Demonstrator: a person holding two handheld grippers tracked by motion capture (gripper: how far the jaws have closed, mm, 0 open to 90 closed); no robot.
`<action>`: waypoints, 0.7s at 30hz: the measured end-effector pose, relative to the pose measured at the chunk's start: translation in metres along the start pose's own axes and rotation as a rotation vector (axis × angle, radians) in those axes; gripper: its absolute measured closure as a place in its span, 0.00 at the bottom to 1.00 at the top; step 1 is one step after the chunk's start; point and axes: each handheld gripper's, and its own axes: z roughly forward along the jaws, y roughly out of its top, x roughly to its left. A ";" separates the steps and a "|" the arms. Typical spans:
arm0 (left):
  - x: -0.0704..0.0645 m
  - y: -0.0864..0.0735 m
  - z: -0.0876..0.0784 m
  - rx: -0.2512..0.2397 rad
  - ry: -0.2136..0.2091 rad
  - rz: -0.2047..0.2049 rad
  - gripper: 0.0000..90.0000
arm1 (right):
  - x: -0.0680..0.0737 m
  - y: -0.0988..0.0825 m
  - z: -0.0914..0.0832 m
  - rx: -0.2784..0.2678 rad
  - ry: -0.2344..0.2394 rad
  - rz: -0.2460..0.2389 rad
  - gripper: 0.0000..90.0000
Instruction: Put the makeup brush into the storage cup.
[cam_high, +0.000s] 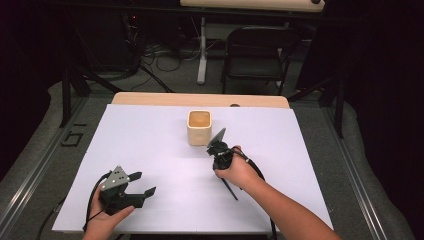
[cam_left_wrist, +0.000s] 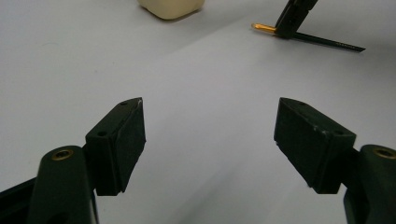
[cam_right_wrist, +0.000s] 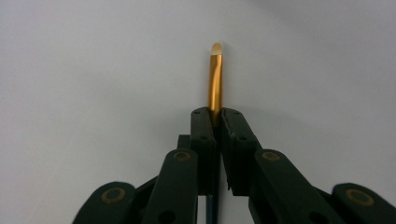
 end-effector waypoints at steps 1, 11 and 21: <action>0.000 0.000 0.000 0.000 0.001 0.003 0.28 | -0.001 0.000 -0.002 0.005 -0.004 -0.016 0.93; 0.000 0.000 0.000 0.001 0.003 0.005 0.28 | -0.009 0.001 -0.046 0.207 0.003 -0.130 0.93; -0.001 0.000 0.001 0.002 0.000 0.007 0.29 | -0.012 -0.022 -0.041 -0.194 0.151 -0.049 0.93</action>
